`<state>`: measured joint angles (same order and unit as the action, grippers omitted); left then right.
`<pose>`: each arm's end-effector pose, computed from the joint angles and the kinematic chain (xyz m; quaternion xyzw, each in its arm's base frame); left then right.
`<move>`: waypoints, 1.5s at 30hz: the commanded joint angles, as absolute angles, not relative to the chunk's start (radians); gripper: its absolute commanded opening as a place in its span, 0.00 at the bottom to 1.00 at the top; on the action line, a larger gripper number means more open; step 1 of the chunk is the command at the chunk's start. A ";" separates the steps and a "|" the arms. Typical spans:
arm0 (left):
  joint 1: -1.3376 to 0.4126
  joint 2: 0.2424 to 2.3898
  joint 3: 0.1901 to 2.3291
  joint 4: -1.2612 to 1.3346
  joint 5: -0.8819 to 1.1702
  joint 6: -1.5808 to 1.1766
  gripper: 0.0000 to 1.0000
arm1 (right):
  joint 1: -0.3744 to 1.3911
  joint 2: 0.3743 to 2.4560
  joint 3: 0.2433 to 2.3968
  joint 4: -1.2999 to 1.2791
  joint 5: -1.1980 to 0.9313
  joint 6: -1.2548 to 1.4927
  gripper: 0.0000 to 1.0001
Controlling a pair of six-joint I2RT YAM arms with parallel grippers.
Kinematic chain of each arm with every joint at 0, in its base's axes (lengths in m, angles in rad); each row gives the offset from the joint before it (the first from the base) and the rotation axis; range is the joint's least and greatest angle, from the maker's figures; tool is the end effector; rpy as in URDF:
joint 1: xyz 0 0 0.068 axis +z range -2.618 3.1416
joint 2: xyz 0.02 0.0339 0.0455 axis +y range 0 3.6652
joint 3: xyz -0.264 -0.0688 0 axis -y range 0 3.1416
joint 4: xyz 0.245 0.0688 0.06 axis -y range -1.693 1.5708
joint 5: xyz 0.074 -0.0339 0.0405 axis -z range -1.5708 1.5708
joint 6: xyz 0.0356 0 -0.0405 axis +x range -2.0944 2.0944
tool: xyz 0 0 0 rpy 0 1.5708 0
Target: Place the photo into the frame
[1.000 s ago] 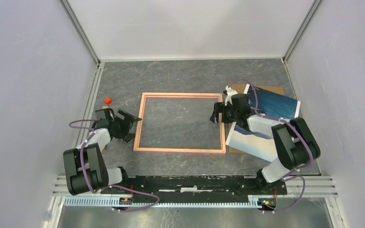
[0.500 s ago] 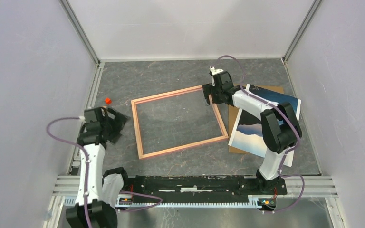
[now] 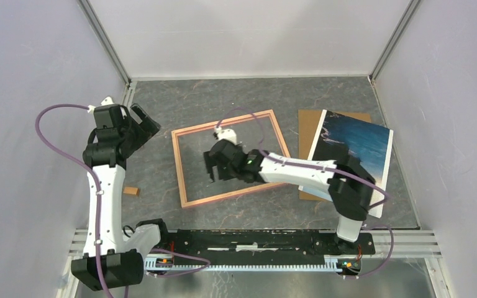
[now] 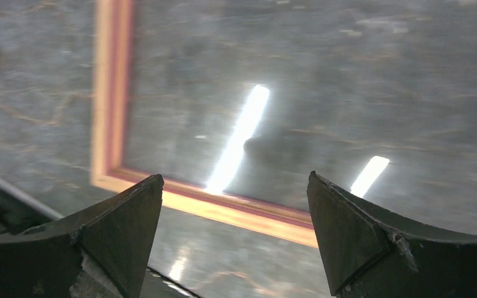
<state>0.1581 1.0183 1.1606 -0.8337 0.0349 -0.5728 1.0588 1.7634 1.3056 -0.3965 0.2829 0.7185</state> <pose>0.1976 0.0302 0.3625 -0.3164 0.8477 -0.1031 0.4132 0.1987 0.3333 0.2366 -0.1083 0.9221 0.1862 0.3213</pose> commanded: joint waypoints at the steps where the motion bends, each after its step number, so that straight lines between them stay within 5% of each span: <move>1: 0.150 0.938 1.241 -0.867 -0.016 -0.477 0.96 | 1.170 1.883 1.443 -0.302 0.346 0.905 0.90; 17: -0.080 0.768 1.394 -1.010 -0.176 -0.407 0.96 | 1.330 2.310 1.916 -0.319 0.638 0.825 0.54; 32: -0.109 0.755 1.416 -1.006 -0.112 -0.429 0.96 | 1.343 2.406 1.950 -0.315 0.667 0.821 0.37; 45: -0.109 0.756 1.397 -0.990 -0.079 -0.442 0.97 | 1.354 2.472 2.000 -0.329 0.670 0.811 0.38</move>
